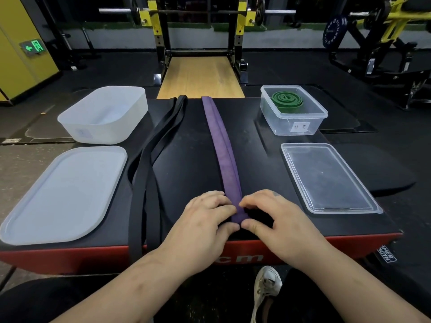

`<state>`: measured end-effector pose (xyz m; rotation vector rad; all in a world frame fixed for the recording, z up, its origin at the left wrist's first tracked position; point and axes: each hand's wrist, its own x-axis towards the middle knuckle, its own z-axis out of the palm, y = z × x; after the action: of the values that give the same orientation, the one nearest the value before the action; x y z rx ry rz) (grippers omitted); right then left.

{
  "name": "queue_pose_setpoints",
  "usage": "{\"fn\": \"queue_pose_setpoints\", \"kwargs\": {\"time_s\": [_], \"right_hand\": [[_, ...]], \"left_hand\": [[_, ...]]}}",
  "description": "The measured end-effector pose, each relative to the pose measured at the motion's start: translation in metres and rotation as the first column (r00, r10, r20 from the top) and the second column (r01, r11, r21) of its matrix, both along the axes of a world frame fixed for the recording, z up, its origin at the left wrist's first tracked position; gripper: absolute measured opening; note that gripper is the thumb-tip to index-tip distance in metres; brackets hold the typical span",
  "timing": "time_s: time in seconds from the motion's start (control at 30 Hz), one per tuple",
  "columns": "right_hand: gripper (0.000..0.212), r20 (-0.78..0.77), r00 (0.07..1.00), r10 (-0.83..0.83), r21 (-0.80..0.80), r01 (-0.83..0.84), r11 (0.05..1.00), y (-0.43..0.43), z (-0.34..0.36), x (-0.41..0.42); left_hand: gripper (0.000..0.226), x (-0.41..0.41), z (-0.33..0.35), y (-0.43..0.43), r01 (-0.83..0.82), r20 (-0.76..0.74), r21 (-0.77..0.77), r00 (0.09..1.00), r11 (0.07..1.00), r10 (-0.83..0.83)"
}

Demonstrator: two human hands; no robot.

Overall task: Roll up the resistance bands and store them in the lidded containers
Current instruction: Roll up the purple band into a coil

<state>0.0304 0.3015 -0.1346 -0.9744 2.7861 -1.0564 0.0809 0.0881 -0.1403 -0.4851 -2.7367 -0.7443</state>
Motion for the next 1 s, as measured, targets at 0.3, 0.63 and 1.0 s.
{"fn": "queue_pose_setpoints", "kwargs": {"time_s": [0.3, 0.63, 1.0], "right_hand": [[0.031, -0.124, 0.992, 0.018, 0.067, -0.009, 0.998, -0.014, -0.001, -0.002], [0.026, -0.068, 0.998, -0.005, 0.081, 0.010, 0.997, -0.016, -0.002, -0.013], [0.030, -0.081, 0.997, 0.012, 0.099, -0.004, 0.995, -0.017, 0.000, -0.015]], "left_hand": [[0.043, 0.002, -0.001, 0.002, -0.046, 0.015, 0.017, 0.999, 0.999, 0.046], [0.038, -0.004, -0.002, 0.008, -0.100, -0.002, 0.000, 0.995, 0.995, 0.100], [0.031, -0.013, 0.007, 0.001, -0.123, 0.061, 0.057, 0.991, 0.991, 0.120]]}}
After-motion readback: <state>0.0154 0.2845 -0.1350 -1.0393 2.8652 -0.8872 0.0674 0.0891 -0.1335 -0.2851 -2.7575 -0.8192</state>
